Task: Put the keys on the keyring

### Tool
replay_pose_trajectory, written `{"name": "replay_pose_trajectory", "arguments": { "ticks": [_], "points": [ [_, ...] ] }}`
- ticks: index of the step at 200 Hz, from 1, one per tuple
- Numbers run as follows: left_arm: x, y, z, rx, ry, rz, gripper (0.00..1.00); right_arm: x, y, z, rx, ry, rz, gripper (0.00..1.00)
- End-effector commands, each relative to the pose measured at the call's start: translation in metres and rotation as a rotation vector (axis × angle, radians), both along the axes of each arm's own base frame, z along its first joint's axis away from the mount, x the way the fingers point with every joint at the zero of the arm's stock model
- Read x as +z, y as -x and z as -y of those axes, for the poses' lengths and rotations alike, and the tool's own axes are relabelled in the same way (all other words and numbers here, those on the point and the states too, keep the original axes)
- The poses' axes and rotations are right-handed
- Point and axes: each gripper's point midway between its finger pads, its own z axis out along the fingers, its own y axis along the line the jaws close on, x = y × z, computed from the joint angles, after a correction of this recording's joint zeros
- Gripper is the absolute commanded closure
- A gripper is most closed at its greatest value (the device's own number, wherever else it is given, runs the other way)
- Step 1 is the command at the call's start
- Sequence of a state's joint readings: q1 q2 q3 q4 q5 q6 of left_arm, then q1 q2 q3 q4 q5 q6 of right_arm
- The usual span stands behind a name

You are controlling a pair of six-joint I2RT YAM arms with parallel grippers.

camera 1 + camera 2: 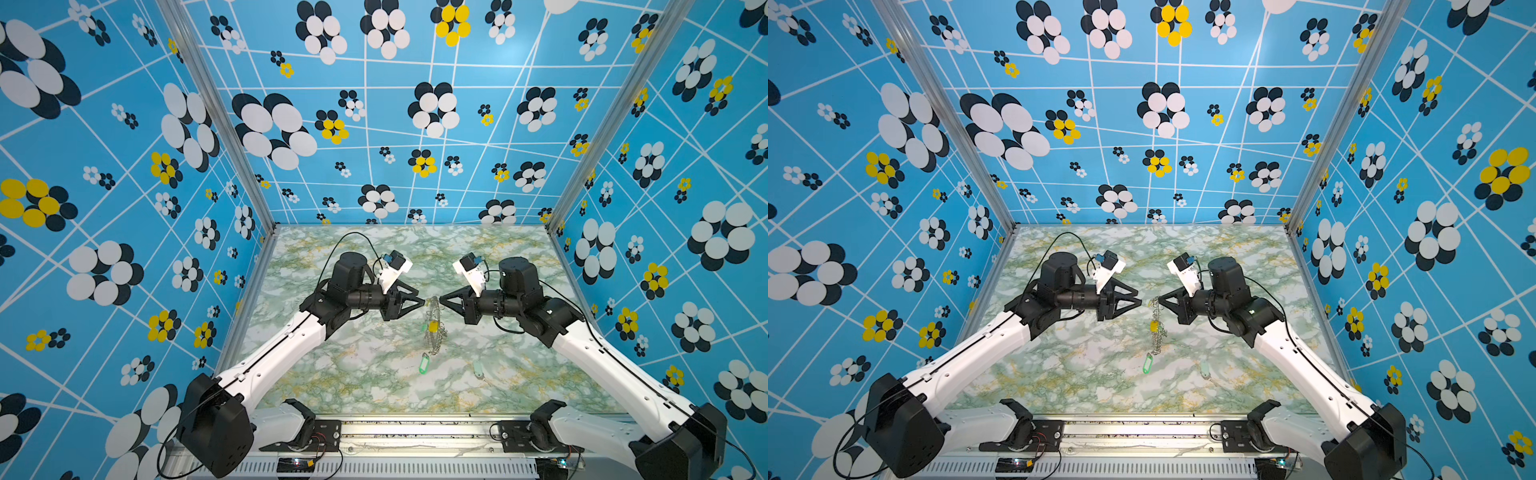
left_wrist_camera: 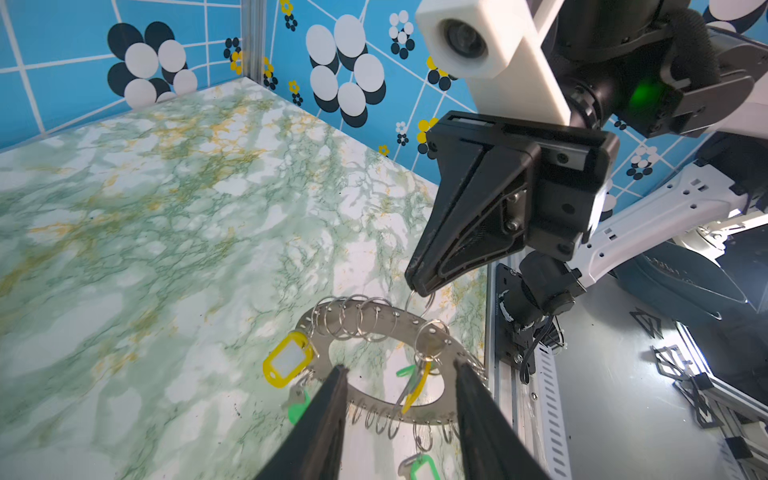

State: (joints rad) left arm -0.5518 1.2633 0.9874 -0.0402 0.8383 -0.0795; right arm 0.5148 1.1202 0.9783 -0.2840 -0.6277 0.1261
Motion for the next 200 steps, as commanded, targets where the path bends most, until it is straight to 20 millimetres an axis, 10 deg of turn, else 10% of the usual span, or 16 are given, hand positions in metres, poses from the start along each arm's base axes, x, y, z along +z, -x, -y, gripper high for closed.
{"name": "replay_pose_trajectory", "arguments": {
  "ticks": [1, 200],
  "points": [
    [0.015, 0.008, 0.007, -0.070, 0.026, 0.028, 0.61, 0.037, 0.011, -0.010, 0.085, -0.118, 0.088, 1.00],
    [0.047, 0.025, 0.027, -0.203, 0.172, 0.019, 0.84, 0.090, 0.023, -0.016, 0.140, -0.278, 0.144, 1.00]
  ]
}}
